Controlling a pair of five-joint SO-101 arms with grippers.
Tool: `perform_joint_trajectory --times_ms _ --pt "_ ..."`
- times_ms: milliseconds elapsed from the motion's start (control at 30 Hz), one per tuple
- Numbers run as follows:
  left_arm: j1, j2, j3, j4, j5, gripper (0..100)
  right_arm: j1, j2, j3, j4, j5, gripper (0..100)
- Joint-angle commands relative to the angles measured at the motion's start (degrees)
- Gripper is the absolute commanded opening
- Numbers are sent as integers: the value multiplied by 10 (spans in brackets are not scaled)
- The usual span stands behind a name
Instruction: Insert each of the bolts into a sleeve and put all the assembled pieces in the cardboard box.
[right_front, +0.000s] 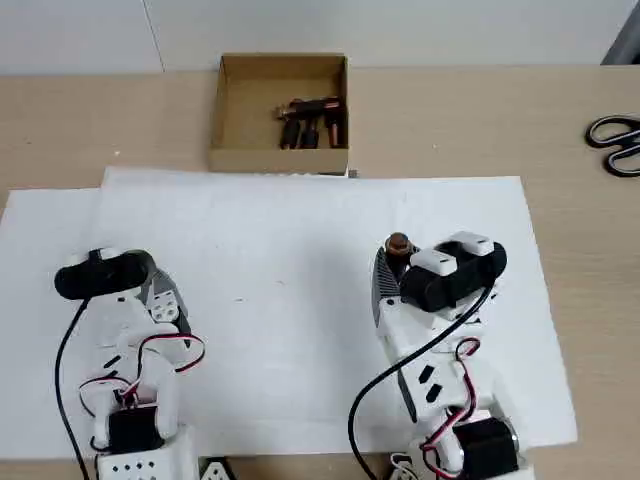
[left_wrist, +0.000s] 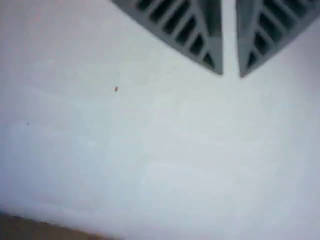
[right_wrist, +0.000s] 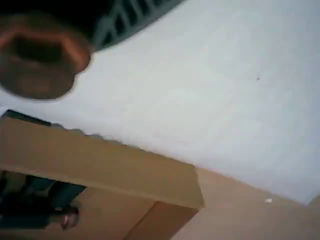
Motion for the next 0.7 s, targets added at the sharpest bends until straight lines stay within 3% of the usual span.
perform_joint_trajectory --times_ms 0,400,667 --pt "25 -4 1 -20 -2 6 5 33 -20 -22 -10 3" --pt "49 -4 1 11 -2 6 6 372 -215 -160 -11 3" --pt "51 -4 1 17 -1 6 6 605 -413 -167 -9 3"
